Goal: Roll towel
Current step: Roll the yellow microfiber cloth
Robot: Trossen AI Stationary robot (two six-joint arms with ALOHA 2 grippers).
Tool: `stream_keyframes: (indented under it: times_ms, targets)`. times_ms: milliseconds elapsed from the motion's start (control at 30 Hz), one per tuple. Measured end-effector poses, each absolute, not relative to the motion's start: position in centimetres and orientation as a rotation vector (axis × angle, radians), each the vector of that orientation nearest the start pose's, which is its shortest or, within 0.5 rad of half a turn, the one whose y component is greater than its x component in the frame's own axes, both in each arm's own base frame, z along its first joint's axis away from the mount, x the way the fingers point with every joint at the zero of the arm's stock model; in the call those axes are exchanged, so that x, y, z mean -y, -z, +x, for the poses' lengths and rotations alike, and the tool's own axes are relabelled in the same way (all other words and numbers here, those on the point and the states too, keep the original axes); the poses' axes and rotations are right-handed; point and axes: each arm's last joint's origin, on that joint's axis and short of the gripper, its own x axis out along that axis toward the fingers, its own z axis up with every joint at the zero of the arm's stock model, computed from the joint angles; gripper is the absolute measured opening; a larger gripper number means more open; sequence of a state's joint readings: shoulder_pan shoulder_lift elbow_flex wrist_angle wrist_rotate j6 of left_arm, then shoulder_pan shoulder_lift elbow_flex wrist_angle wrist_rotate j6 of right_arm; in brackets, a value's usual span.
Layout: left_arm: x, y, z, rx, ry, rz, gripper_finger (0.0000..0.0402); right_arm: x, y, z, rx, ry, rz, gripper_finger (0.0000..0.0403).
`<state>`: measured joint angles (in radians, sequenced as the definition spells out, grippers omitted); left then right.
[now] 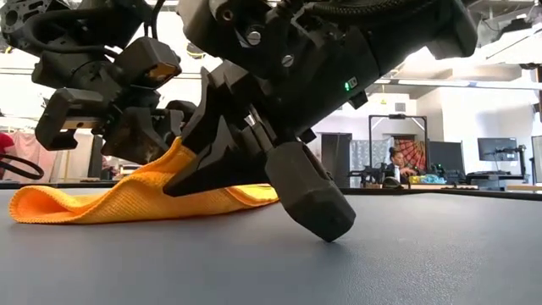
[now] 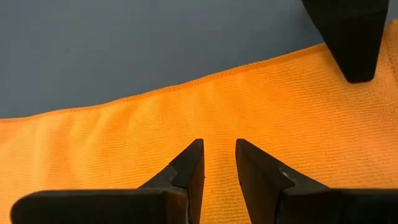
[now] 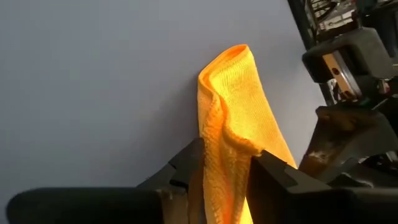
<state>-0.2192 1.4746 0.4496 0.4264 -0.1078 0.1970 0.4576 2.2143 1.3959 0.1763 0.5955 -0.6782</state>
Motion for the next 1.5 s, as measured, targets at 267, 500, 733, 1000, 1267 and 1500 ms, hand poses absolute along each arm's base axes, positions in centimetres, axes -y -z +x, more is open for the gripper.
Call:
stream_keyframes:
  times_ms: [267, 500, 733, 1000, 1267, 1500]
  targets:
    - [5.2, -13.2, 24.6, -0.599, 0.169, 0.283, 0.0082, -19.6, -12.6, 42.1, -0.591, 0.034, -0.869, 0.0116]
    - [6.0, -13.2, 24.5, -0.588, 0.265, 0.274, 0.0082, -19.6, -12.2, 41.9, -0.614, 0.086, -0.681, 0.0068]
    - [7.6, -13.3, 24.1, -0.571, 0.330, 0.294, 0.0082, -20.6, -11.9, 41.1, -0.624, 0.122, -0.441, 0.0013]
    - [9.8, -13.4, 23.3, -0.559, 0.391, 0.301, 0.0082, -21.0, -11.5, 40.5, -0.697, 0.142, 0.021, 0.0020]
    - [11.6, -12.6, 21.7, -0.656, 0.413, 0.313, 0.0082, -21.3, -12.0, 40.1, -0.753, 0.118, 0.183, 0.0022]
    - [13.7, -12.5, 20.2, -0.646, 0.448, 0.425, 0.0082, -21.2, -12.8, 39.7, -0.766, 0.106, 0.189, 0.0022]
